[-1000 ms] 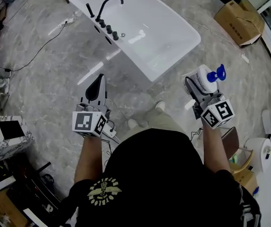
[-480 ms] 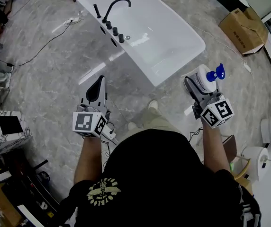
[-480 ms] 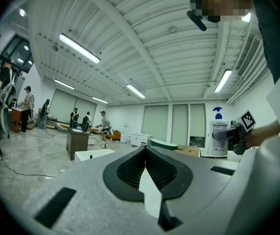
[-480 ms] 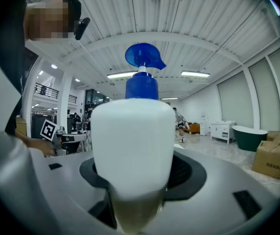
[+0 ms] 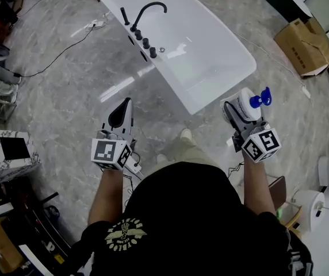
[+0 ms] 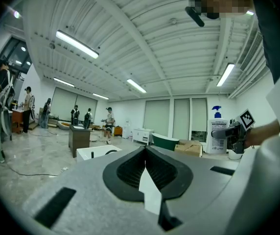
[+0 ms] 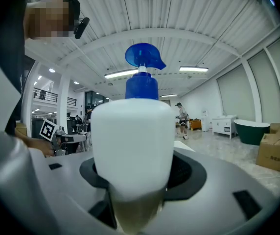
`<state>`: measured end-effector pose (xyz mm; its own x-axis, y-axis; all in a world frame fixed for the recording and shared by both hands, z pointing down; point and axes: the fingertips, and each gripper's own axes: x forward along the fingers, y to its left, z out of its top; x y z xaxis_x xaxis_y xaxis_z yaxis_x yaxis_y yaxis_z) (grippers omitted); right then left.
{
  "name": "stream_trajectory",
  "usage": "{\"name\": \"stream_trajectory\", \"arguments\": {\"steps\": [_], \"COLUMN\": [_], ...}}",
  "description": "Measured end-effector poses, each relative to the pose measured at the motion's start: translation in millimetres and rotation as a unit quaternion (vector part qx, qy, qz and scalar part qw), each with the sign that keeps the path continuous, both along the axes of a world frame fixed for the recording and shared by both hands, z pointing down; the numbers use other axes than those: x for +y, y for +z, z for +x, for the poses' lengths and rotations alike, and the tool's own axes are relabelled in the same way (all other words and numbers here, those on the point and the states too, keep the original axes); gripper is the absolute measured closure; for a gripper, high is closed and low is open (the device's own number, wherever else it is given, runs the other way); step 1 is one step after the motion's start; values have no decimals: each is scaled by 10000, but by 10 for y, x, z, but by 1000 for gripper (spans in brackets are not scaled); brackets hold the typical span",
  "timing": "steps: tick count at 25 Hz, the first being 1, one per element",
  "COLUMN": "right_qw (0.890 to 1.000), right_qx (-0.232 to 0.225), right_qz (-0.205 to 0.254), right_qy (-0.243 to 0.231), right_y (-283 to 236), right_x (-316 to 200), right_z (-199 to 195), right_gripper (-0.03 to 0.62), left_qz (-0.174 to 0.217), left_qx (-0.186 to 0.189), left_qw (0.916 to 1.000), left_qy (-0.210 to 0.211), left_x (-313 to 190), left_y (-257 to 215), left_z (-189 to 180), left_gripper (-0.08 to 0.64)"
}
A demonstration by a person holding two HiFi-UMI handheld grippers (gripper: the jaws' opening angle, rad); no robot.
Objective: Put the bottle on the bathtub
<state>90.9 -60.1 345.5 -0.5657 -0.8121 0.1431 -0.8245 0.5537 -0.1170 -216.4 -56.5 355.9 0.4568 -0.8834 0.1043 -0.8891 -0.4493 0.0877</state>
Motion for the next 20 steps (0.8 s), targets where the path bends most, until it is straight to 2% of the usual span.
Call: {"name": "stream_trajectory", "arguments": {"steps": [3,11,17,20], "right_qw": [10000,9994,9995,9991], "right_qx": [-18,294,189,80], "right_qz": [-39,112,17,-31], "right_qy": [-22,-175,-244,-418], "right_y": [10,68,175,286], "right_x": [-195,-651,-1050,-1361], "right_z": [60,166,418,517], "right_gripper": [328,328,328,328], "left_qz": [-30,-146,-200,-227], "left_qx": [-38,-42,-105,-212], "left_qw": [10000,9999,9996,9990], "left_qy": [-19,-71,-138,-331], "left_x": [-154,-571,-929,-1157], "left_y": [-2,132,181,203], "left_z": [69,286,555,641], "left_gripper": [551,551,551,552]}}
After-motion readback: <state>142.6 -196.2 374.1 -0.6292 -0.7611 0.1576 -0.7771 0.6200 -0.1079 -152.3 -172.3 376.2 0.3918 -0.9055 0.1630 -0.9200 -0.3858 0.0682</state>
